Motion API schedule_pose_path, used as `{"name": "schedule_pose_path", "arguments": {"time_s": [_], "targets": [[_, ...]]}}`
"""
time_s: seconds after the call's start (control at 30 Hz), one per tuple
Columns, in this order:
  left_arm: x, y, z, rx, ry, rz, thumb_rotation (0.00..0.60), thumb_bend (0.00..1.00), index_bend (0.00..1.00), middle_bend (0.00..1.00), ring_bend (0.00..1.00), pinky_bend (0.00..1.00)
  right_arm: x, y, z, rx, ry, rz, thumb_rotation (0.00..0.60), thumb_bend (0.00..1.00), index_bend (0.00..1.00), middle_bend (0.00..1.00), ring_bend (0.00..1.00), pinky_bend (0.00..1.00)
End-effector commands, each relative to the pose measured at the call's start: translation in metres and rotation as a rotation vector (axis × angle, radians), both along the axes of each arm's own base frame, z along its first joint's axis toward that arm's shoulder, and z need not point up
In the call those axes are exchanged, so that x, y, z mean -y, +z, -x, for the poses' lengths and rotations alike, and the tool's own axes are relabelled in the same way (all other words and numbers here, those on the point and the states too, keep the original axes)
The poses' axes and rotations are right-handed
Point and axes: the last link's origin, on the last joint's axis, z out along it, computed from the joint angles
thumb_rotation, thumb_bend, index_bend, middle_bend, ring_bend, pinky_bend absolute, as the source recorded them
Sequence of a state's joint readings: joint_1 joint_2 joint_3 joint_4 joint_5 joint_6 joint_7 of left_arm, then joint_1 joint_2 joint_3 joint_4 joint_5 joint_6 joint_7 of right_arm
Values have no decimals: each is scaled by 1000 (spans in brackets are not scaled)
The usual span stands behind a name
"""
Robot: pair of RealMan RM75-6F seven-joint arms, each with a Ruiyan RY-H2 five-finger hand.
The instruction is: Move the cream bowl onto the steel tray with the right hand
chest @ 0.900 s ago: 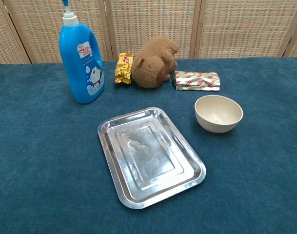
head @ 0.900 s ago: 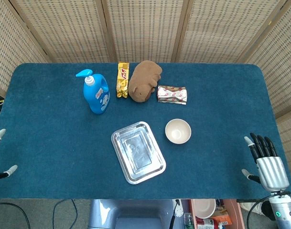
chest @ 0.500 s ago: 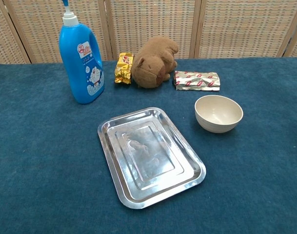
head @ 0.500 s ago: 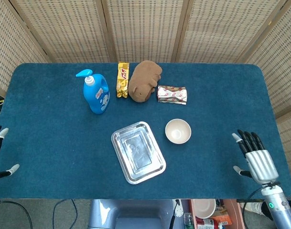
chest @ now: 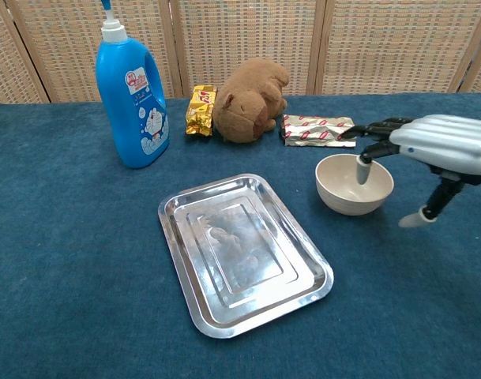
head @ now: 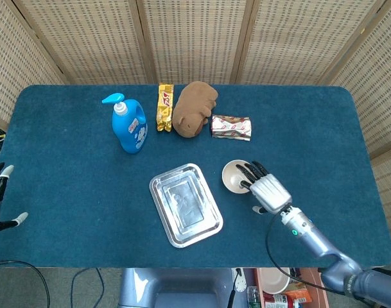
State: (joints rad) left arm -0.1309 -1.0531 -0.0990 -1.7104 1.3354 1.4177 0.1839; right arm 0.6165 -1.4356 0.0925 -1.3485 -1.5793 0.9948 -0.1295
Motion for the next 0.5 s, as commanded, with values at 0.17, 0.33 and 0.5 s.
{"name": "schedule_pose_path", "arguments": {"time_s": [0.17, 0.33, 0.5], "targets": [[-7, 0, 5, 6, 29, 3, 600, 0, 0, 0, 0, 0, 20, -25, -8, -23, -31, -3, 600, 194, 391, 0, 0, 0], [-9, 2, 7, 11, 35, 2, 600, 0, 0, 0, 0, 0, 28, -33, -5, -30, -67, -11, 600, 299, 496, 0, 0, 0], [-9, 3, 7, 12, 35, 0, 600, 0, 0, 0, 0, 0, 30, -36, -5, -25, -74, -13, 600, 386, 630, 0, 0, 0]]}}
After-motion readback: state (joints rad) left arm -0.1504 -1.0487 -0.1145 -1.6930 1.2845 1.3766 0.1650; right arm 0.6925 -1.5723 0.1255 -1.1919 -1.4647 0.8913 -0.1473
